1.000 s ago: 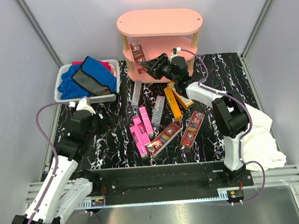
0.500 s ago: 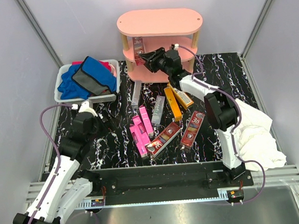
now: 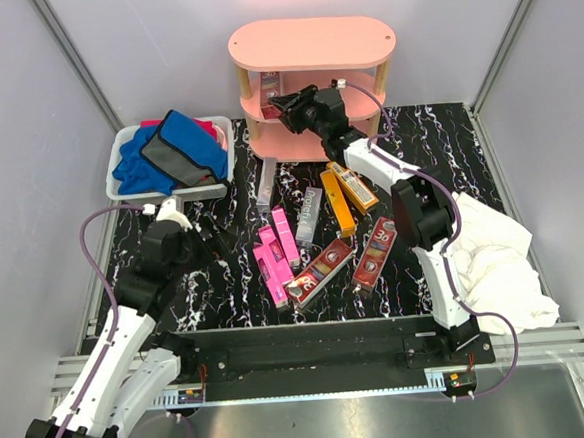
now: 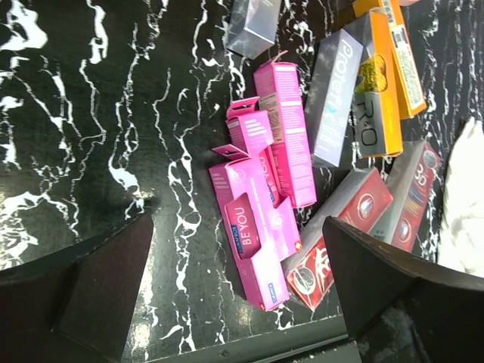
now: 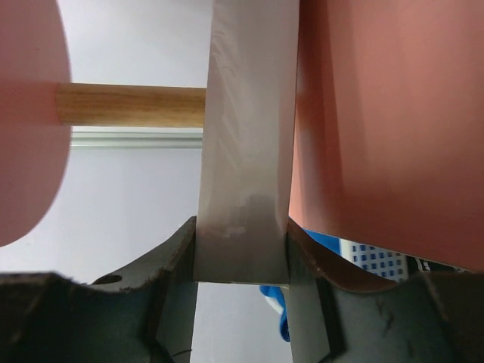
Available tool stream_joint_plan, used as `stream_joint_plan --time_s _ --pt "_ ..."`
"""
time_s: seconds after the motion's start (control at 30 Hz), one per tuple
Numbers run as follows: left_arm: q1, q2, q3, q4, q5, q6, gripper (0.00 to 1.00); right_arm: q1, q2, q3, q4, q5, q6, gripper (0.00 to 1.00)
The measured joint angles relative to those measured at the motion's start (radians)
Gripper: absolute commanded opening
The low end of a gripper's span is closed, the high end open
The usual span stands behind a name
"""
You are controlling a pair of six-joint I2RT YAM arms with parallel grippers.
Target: Place and organize the toothpastes onto the shelf
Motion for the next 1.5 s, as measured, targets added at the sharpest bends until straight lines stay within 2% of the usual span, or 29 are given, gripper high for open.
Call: stream_joint_plan --time_s 0.03,0.13,0.33,0.47,0.7,0.9,1.0,1.13,1.17,1.27,1.5 --pt "0.0 0.0 -0.002 0.004 0.006 -0.002 0.99 0.001 0.001 0.006 -0.013 0.002 -0.005 0.6" --pt "0.0 -0.002 -0.018 0.011 0.019 -0.01 0.99 0.003 0.011 0.042 -0.098 0.01 -0.035 0.72" --pt "0.0 -0.006 -0.058 0.032 0.053 -0.025 0.99 0.011 0.015 0.073 -0.116 0.012 -0.065 0.84" --pt "0.0 -0.006 -0.066 0.034 0.072 -0.026 0.99 0.014 -0.013 0.035 -0.106 0.008 -0.075 0.94" --pt "0.0 -0.008 -0.078 0.045 0.097 -0.029 0.99 0.019 -0.05 -0.09 -0.133 0.003 -0.107 0.97" --pt "0.0 -0.035 -0.079 0.044 0.096 -0.029 0.99 0.019 -0.164 -0.216 -0.127 0.009 -0.126 0.97" --pt "0.0 -0.045 -0.079 0.044 0.095 -0.029 0.99 0.019 -0.21 -0.267 -0.111 0.008 -0.132 0.94" --pt "0.0 -0.043 -0.079 0.044 0.095 -0.029 0.99 0.019 -0.232 -0.295 -0.074 0.002 -0.13 0.84" --pt "0.0 -0.039 -0.079 0.044 0.095 -0.029 0.99 0.019 -0.232 -0.298 -0.064 0.0 -0.129 0.76" --pt "0.0 -0.029 -0.079 0.044 0.095 -0.029 0.99 0.019 -0.232 -0.305 -0.04 -0.002 -0.118 0.61" --pt "0.0 -0.026 -0.083 0.045 0.089 -0.028 0.99 0.023 -0.193 -0.266 0.008 -0.027 -0.094 0.44"
